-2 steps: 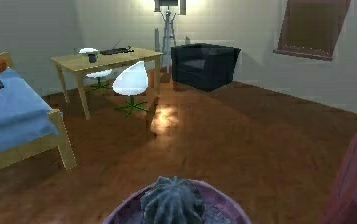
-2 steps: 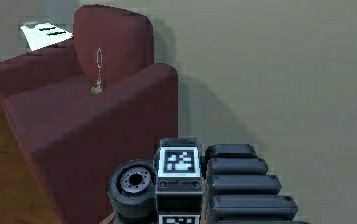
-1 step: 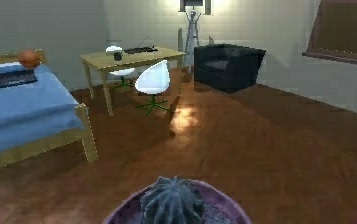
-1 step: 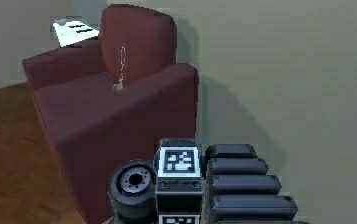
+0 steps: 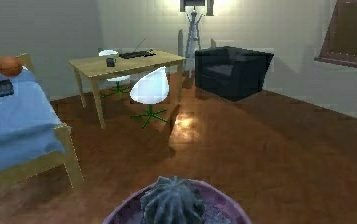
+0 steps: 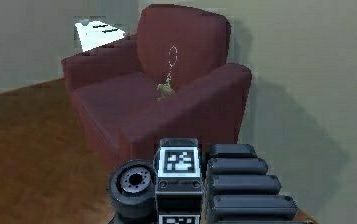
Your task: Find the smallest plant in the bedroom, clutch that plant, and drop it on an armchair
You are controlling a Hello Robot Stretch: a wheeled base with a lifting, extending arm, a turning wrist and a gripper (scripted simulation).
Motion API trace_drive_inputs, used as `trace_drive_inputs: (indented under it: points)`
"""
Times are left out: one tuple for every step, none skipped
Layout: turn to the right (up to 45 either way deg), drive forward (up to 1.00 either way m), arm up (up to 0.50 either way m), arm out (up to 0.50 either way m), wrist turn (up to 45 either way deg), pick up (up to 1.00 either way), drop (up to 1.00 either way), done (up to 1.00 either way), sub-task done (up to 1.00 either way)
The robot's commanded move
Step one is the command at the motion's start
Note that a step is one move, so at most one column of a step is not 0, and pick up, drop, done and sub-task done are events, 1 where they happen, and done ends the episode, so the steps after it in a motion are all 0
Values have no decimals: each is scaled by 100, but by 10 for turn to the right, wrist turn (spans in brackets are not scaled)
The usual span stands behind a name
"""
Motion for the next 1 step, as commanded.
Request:
trace_drive_inputs:
  points:
    - [-30,0,0,0,0,0,0,0,0]
